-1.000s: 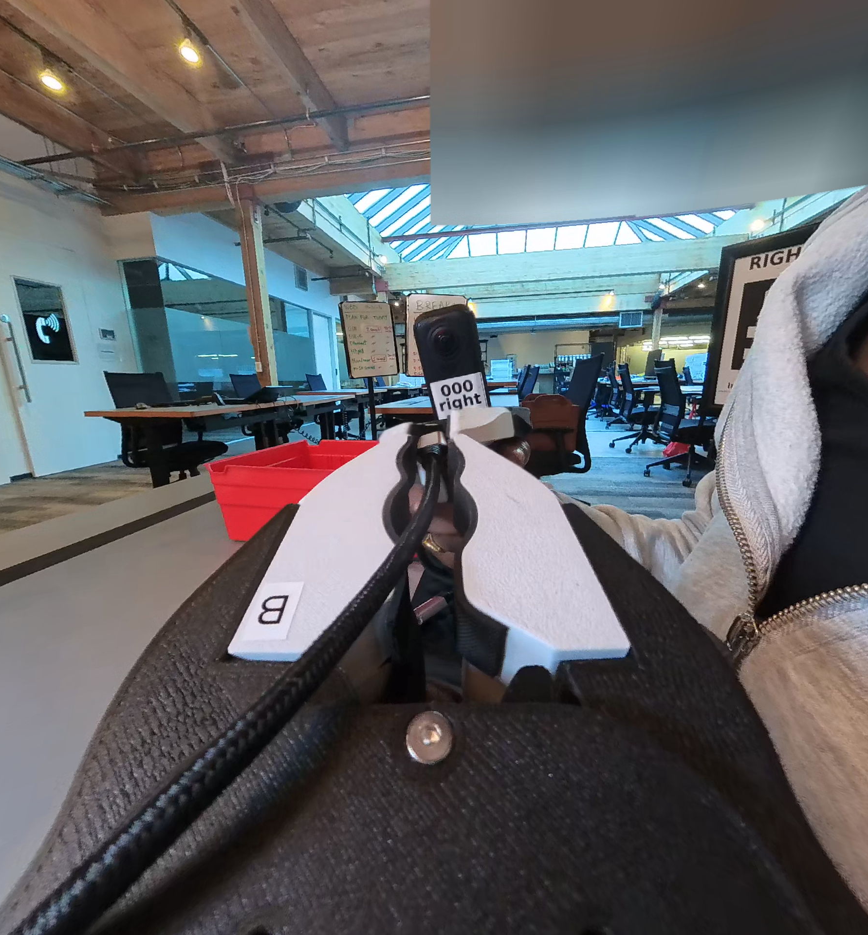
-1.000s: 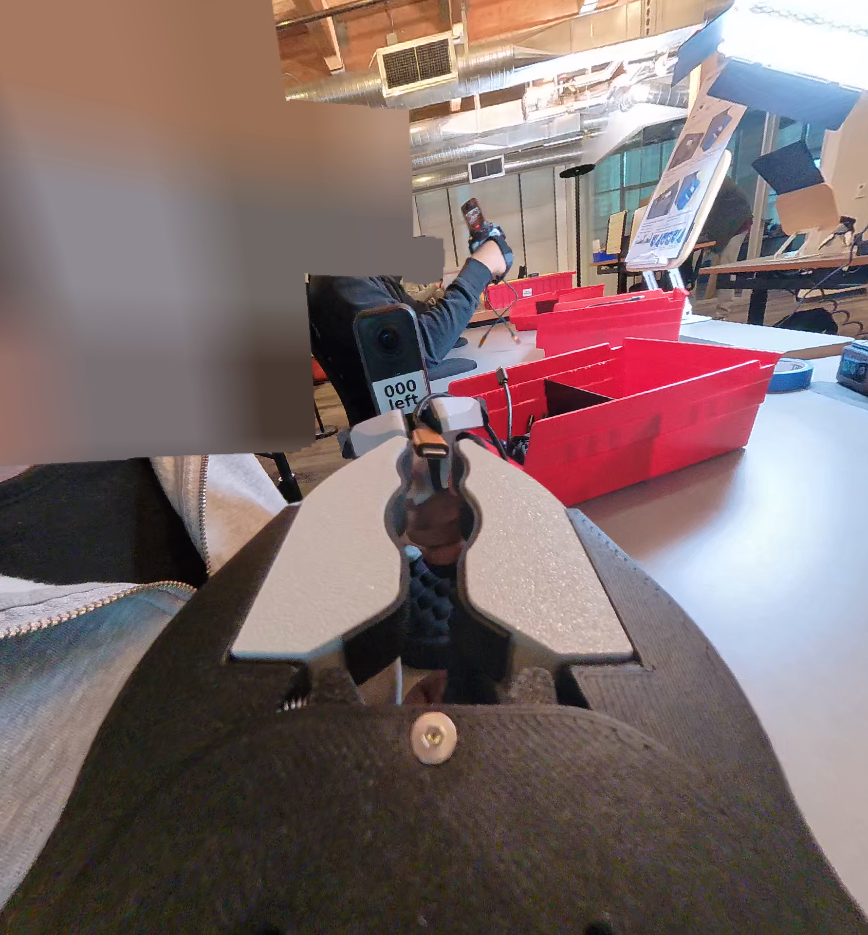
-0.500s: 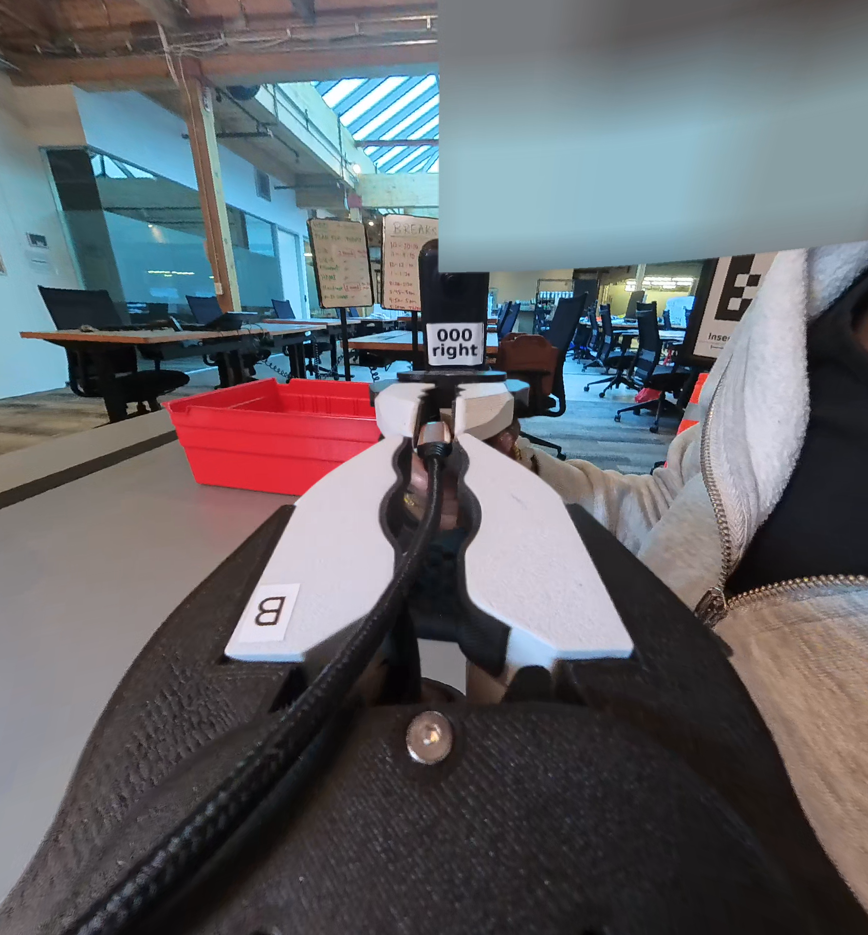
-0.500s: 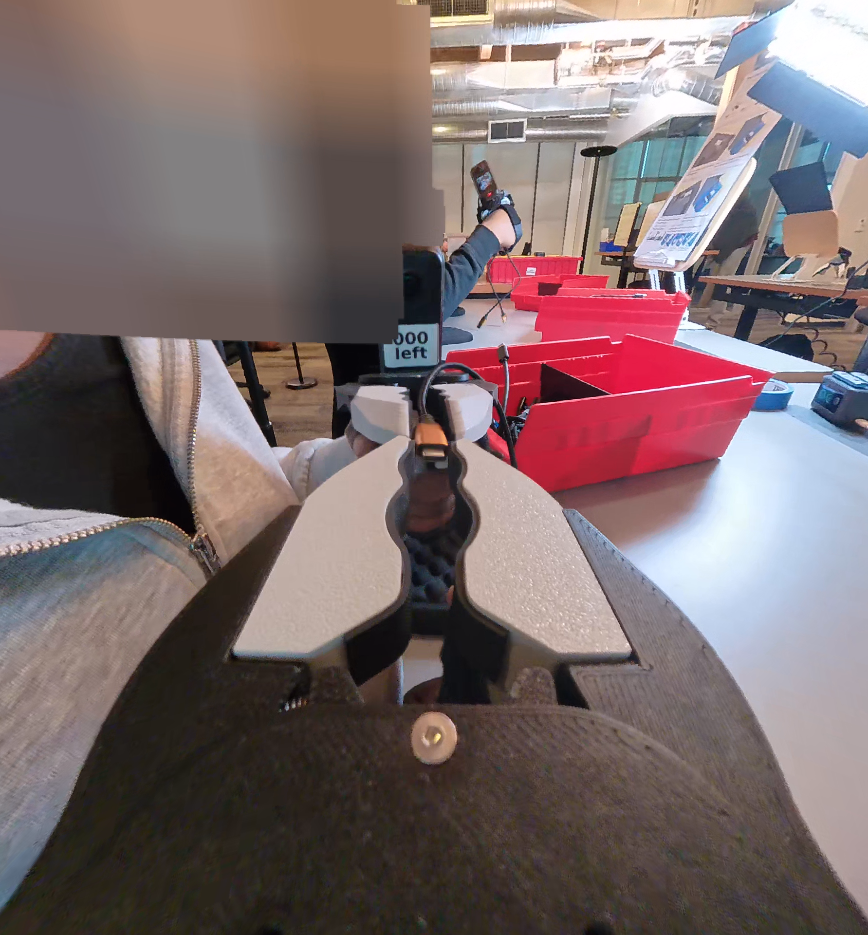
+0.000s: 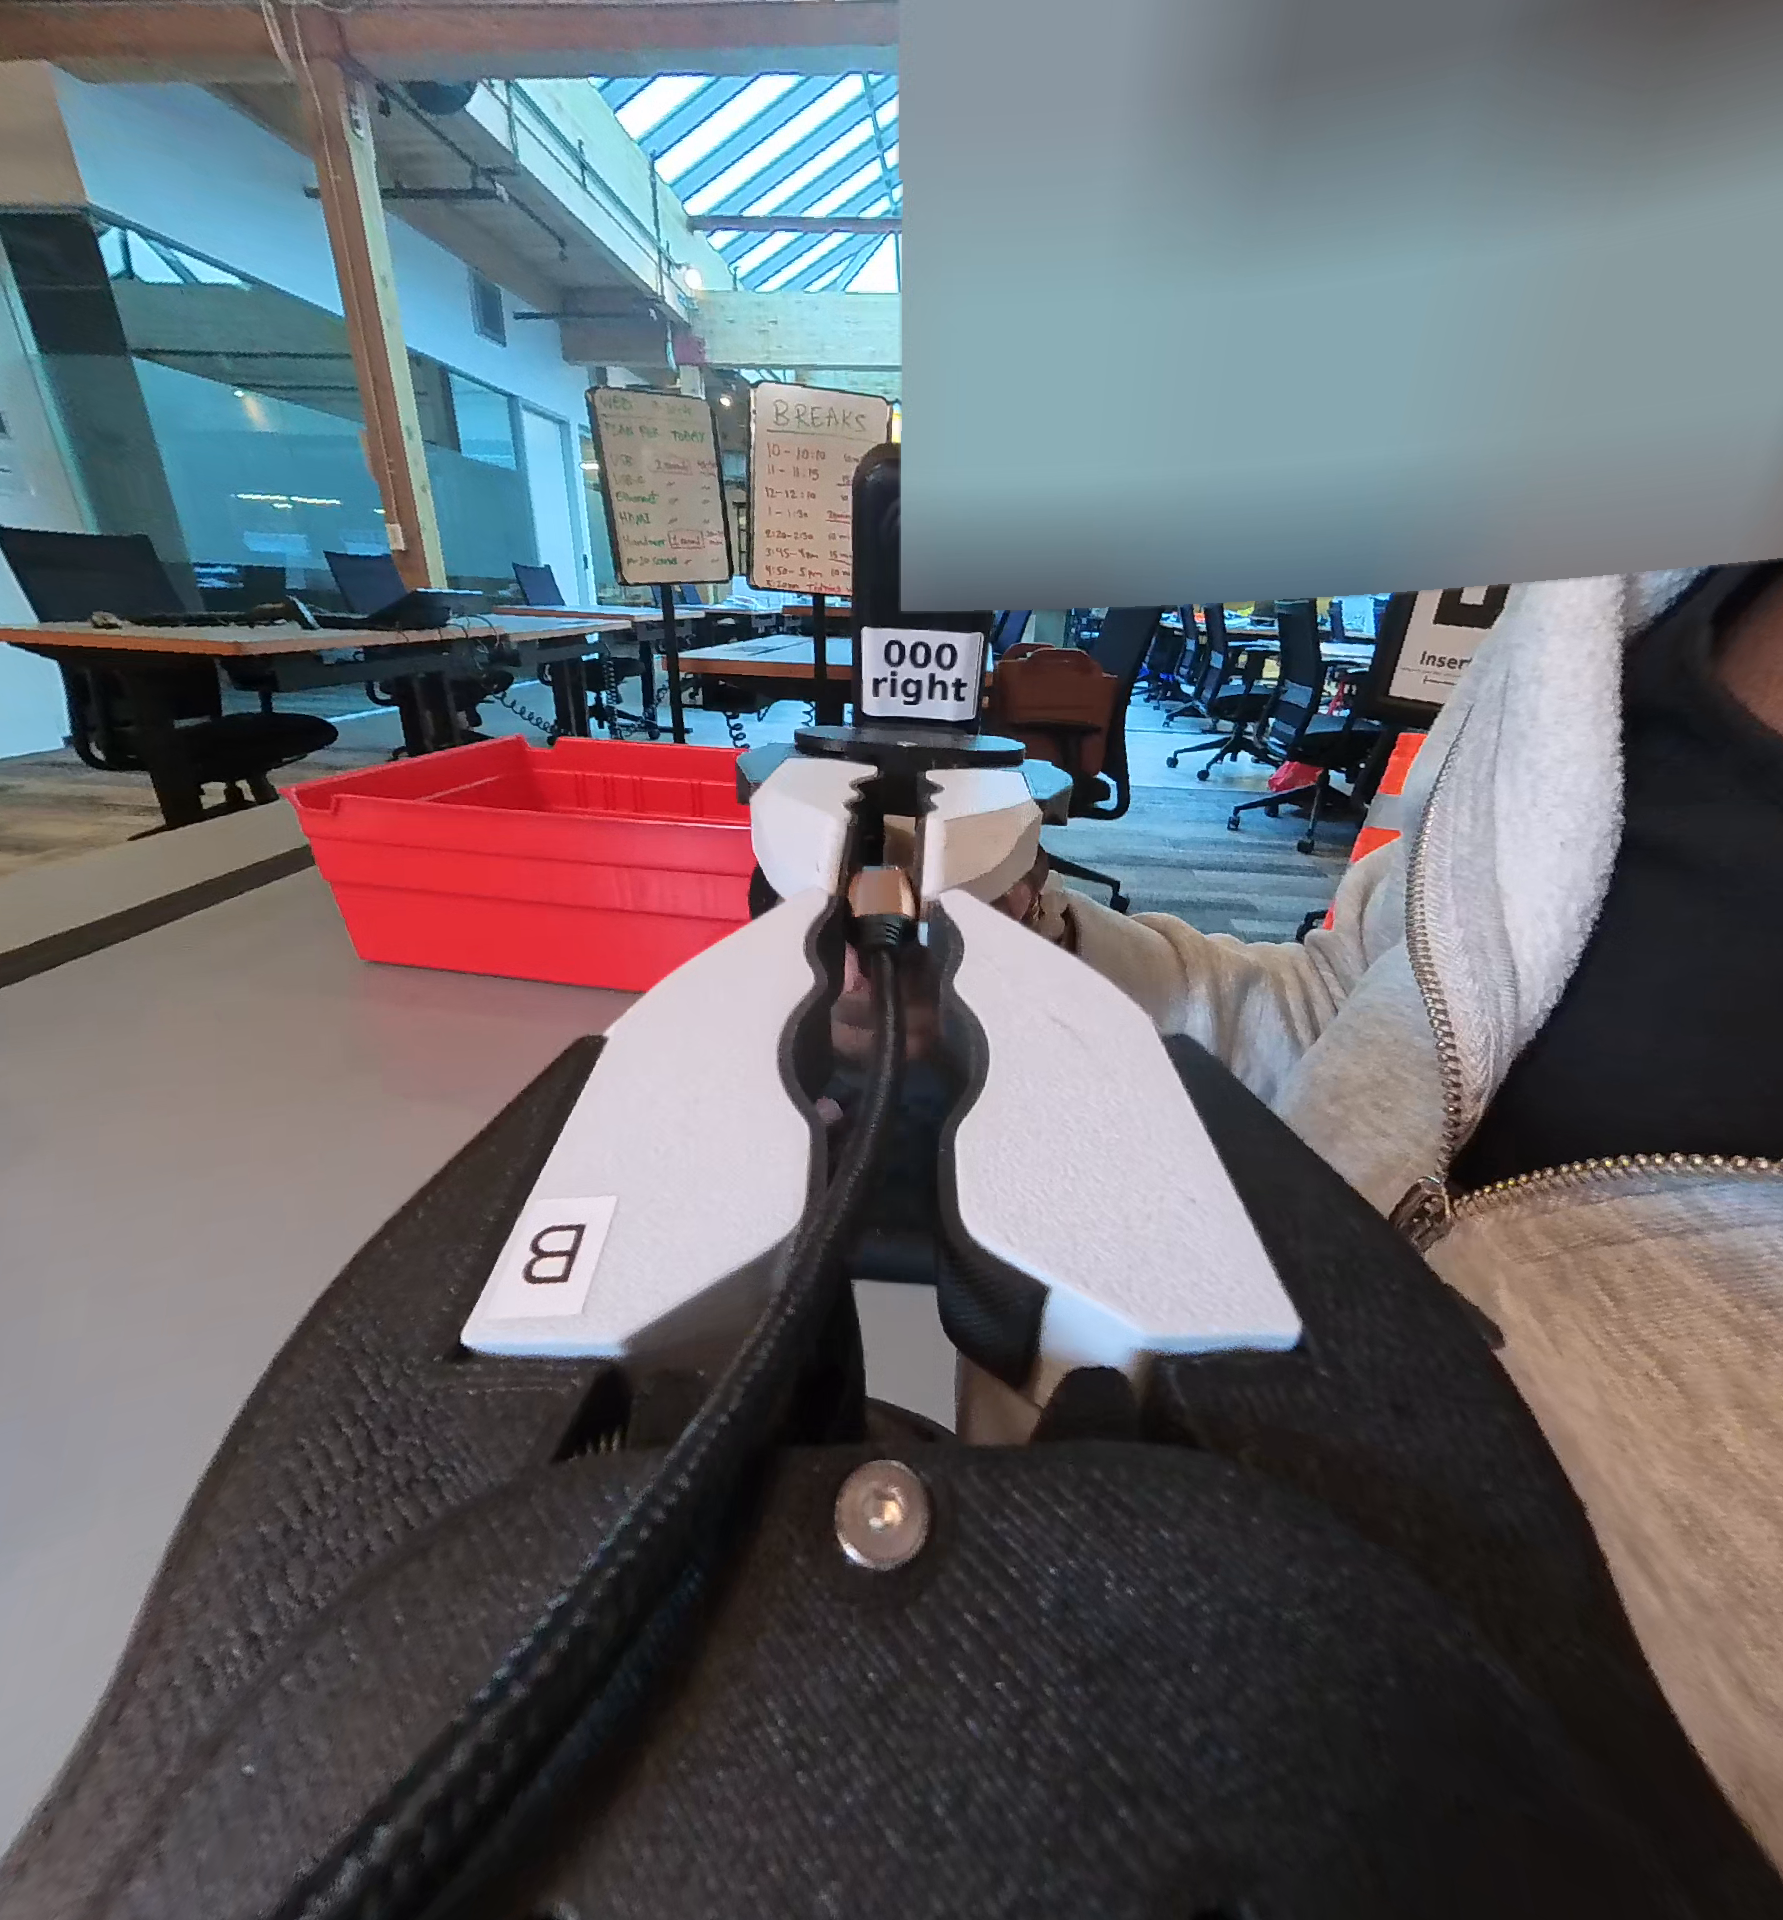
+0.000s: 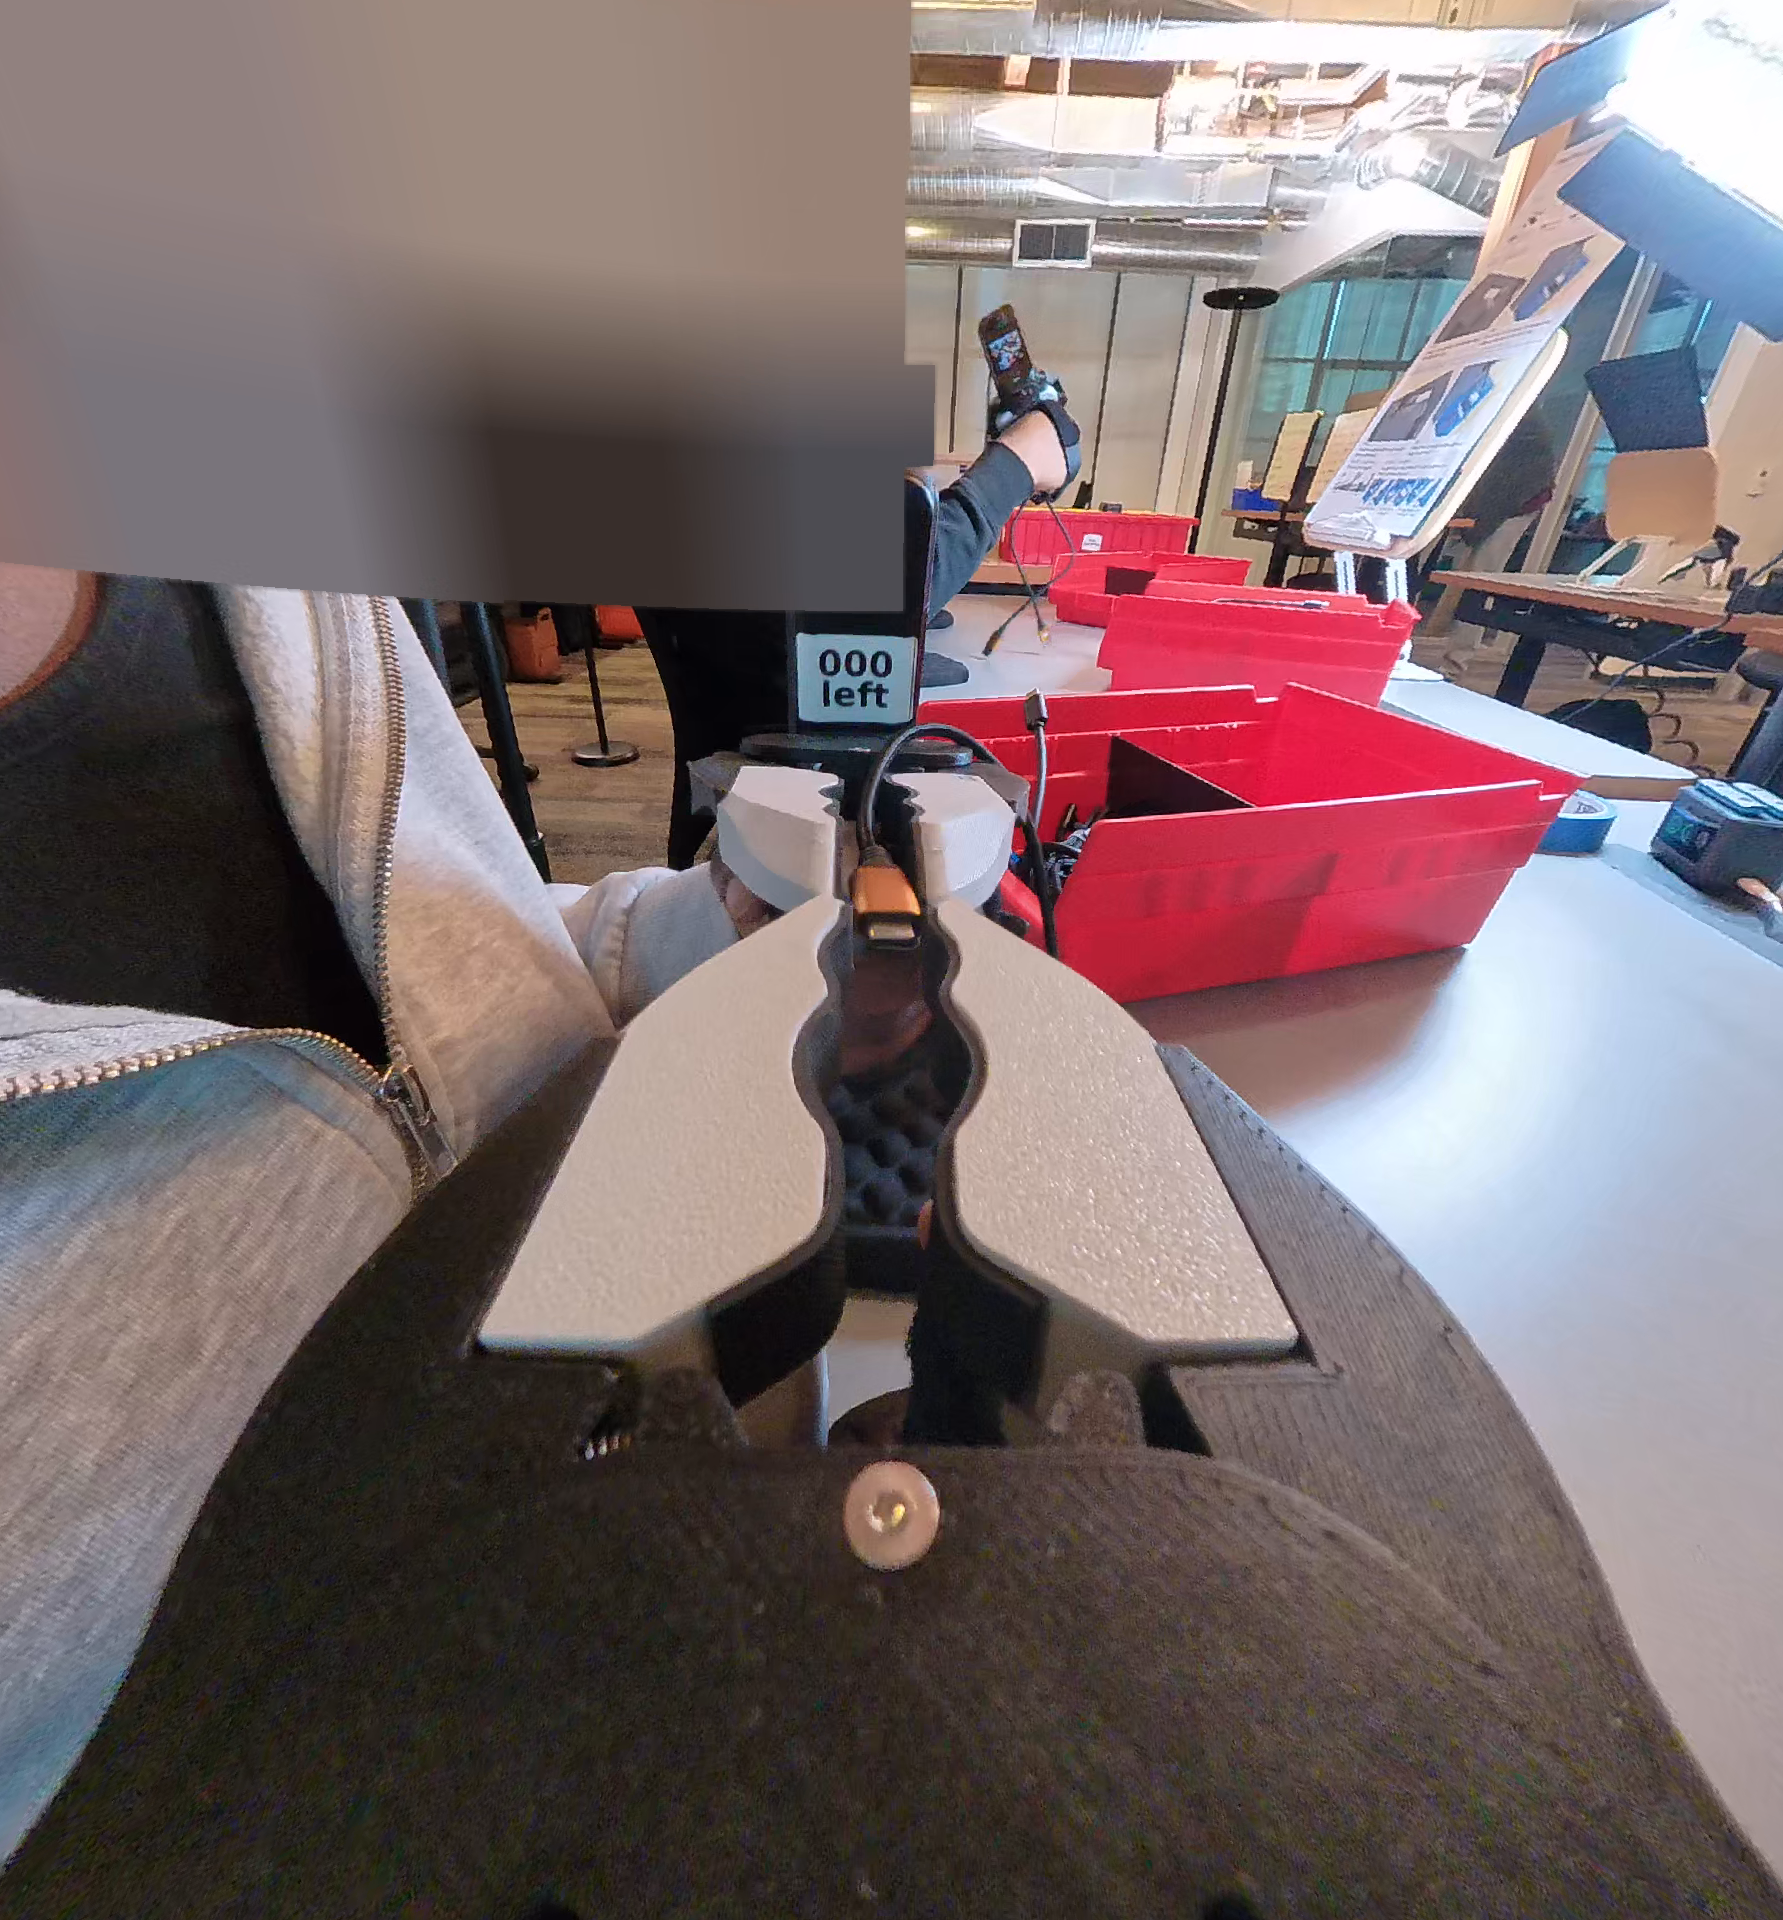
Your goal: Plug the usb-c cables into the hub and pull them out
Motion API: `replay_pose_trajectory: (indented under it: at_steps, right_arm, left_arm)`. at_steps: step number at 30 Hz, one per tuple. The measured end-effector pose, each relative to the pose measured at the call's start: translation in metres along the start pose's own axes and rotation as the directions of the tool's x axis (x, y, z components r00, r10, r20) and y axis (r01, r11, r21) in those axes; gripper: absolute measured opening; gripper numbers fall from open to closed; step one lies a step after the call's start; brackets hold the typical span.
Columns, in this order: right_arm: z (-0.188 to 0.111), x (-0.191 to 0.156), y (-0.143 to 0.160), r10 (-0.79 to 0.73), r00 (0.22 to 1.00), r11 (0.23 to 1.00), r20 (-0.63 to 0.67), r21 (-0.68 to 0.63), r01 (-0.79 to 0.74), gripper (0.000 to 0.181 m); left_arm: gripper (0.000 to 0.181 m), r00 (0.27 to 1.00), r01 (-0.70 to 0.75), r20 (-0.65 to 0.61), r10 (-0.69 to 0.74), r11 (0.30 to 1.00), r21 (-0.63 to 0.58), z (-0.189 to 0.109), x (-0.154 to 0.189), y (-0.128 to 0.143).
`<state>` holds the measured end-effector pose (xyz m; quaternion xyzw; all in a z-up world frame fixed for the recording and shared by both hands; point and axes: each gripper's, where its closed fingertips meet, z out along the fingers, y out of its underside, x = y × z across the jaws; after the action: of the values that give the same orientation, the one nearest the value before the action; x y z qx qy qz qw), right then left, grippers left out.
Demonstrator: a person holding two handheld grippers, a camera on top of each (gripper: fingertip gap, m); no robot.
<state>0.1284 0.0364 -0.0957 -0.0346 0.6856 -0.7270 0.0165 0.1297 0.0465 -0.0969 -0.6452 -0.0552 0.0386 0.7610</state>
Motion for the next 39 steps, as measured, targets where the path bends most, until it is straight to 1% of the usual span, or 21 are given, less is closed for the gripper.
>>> replay_pose_trajectory:
  at_steps: [2,4,7,9,11,12,14,15,17,19,22,23,24,26,27,29,31,33,34,36,39]
  right_arm:
    - [0.000,0.001,0.001,0.006,1.000,1.000,-0.002,-0.008,-0.006,0.012]
    - [-0.003,0.004,0.003,-0.016,1.000,0.998,-0.026,-0.055,0.015,0.013]
    - [-0.021,0.021,0.001,-0.032,0.991,0.992,-0.130,-0.125,0.015,0.029]
    - [-0.039,0.037,0.012,0.034,0.974,0.969,-0.222,-0.230,-0.087,0.040]
    - [-0.058,0.055,0.038,0.108,0.932,0.895,-0.347,-0.374,-0.243,0.048]
    - [-0.066,0.061,0.053,0.140,0.902,0.844,-0.409,-0.427,-0.325,0.048]
    - [-0.079,0.071,0.085,0.183,0.827,0.728,-0.531,-0.492,-0.478,0.043]
    - [-0.084,0.071,0.100,0.207,0.801,0.664,-0.562,-0.521,-0.537,0.043]
    - [-0.087,0.070,0.121,0.273,0.760,0.553,-0.590,-0.551,-0.626,0.048]
    - [-0.084,0.068,0.130,0.330,0.734,0.475,-0.594,-0.567,-0.673,0.050]
    - [-0.082,0.062,0.144,0.326,0.746,0.357,-0.580,-0.655,-0.666,0.050]
    - [-0.080,0.062,0.147,0.309,0.759,0.339,-0.574,-0.679,-0.651,0.039]
    - [-0.078,0.063,0.149,0.296,0.766,0.333,-0.570,-0.690,-0.642,0.028]
    - [-0.071,0.064,0.150,0.278,0.802,0.364,-0.529,-0.714,-0.598,0.025]
    - [-0.069,0.064,0.149,0.237,0.841,0.406,-0.487,-0.736,-0.541,0.025]
    - [-0.064,0.063,0.137,0.111,0.927,0.536,-0.359,-0.763,-0.360,0.024]
    - [-0.064,0.061,0.119,-0.022,0.957,0.619,-0.288,-0.756,-0.213,0.024]
    - [-0.064,0.052,0.100,-0.131,0.969,0.667,-0.210,-0.741,-0.070,0.023]
    - [-0.065,0.045,0.091,-0.180,0.971,0.681,-0.156,-0.732,0.009,0.023]
    - [-0.066,0.028,0.078,-0.261,0.964,0.681,-0.048,-0.717,0.149,0.023]
    - [-0.068,0.015,0.074,-0.325,0.946,0.651,0.022,-0.720,0.240,0.023]
  left_arm:
    - [0.013,1.000,-0.023,0.015,0.023,1.000,-0.003,-0.001,-0.002,0.000]
    - [0.013,0.997,-0.056,0.042,0.057,0.998,-0.026,0.000,-0.005,0.003]
    - [0.012,0.995,-0.066,0.072,0.066,0.998,-0.005,-0.005,-0.009,-0.001]
    - [0.012,0.991,-0.070,0.112,0.070,0.998,-0.010,-0.010,-0.017,0.001]
    - [0.013,0.985,-0.074,0.157,0.075,0.997,-0.009,-0.015,-0.026,0.003]
    - [0.013,0.984,-0.072,0.162,0.071,0.997,-0.003,-0.016,-0.027,0.003]
    - [0.013,0.984,-0.063,0.166,0.060,0.998,0.009,-0.017,-0.029,0.005]
    - [0.013,0.985,-0.062,0.164,0.060,0.998,0.008,-0.017,-0.030,0.006]
    - [0.013,0.985,-0.063,0.160,0.062,0.998,0.001,-0.017,-0.029,0.009]
    - [0.013,0.986,-0.067,0.152,0.068,0.998,-0.007,-0.015,-0.027,0.012]
    - [0.013,0.986,-0.076,0.146,0.078,0.997,-0.019,-0.014,-0.026,0.015]
    - [0.013,0.987,-0.074,0.143,0.076,0.997,-0.014,-0.014,-0.026,0.015]
    - [0.013,0.988,-0.072,0.137,0.072,0.997,-0.010,-0.015,-0.025,0.015]
    - [0.013,0.990,-0.062,0.126,0.062,0.998,-0.004,-0.016,-0.024,0.015]
    - [0.013,0.990,-0.052,0.132,0.052,0.999,-0.006,-0.016,-0.026,0.015]
    - [0.012,0.990,-0.024,0.140,0.026,1.000,-0.016,-0.017,-0.029,0.017]
    - [0.013,0.990,-0.007,0.141,0.012,0.999,-0.037,-0.017,-0.030,0.021]
    - [0.013,0.991,-0.012,0.135,0.022,0.997,-0.076,-0.015,-0.028,0.026]
    - [0.013,0.992,-0.023,0.124,0.035,0.995,-0.097,-0.013,-0.026,0.029]
    - [0.013,0.994,-0.054,0.087,0.066,0.989,-0.139,-0.008,-0.020,0.035]
    - [0.013,0.995,-0.086,0.044,0.095,0.982,-0.169,-0.004,-0.013,0.040]
